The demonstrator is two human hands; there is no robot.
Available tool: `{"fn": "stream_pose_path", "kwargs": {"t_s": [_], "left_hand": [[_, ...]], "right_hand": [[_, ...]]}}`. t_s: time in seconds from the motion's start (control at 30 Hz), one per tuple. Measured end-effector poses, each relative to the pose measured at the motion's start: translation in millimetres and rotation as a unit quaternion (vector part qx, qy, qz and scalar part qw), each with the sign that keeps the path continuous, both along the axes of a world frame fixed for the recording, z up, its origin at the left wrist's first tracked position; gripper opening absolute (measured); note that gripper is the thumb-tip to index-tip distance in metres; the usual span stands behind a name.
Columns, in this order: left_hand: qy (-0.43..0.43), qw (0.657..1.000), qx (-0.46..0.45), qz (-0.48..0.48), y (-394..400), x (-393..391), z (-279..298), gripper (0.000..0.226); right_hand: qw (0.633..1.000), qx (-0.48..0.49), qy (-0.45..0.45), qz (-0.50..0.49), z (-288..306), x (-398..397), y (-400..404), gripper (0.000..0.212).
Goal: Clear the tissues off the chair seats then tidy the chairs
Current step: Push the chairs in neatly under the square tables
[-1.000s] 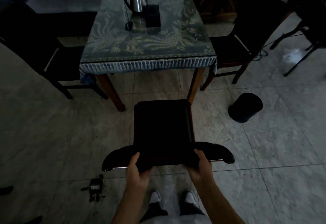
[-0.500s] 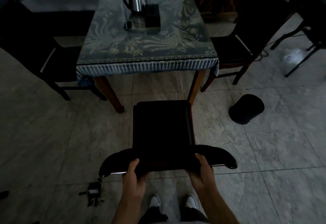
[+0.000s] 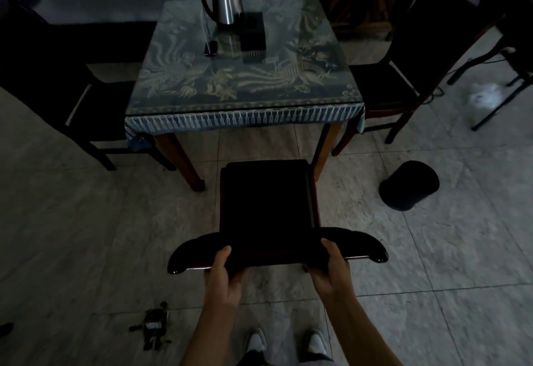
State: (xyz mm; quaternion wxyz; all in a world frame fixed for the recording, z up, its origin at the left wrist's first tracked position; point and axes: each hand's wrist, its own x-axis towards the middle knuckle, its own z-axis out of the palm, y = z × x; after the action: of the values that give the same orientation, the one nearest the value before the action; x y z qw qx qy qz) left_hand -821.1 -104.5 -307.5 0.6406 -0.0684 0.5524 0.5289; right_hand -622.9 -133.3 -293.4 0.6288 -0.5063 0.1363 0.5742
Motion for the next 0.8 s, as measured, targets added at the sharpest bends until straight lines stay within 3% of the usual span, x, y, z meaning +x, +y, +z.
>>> {"fn": "stream_pose_path", "kwargs": {"t_s": [0.27,0.5,0.8], "left_hand": [[-0.004,1.0,0.03,-0.007,47.7,2.6,-0.4,0.045],[-0.008,1.0,0.008,-0.014,93.5,7.2,2.2,0.046],[0.006,1.0,-0.015,-0.012,143.6,9.3,2.0,0.052]], "right_hand": [[1.0,0.005,0.008,-0.016,1.6,1.6,49.5,0.017],[0.999,-0.005,0.019,-0.033,-3.7,3.6,93.0,0.042],[1.0,0.01,0.008,-0.02,-8.1,8.9,142.9,0.036]]}}
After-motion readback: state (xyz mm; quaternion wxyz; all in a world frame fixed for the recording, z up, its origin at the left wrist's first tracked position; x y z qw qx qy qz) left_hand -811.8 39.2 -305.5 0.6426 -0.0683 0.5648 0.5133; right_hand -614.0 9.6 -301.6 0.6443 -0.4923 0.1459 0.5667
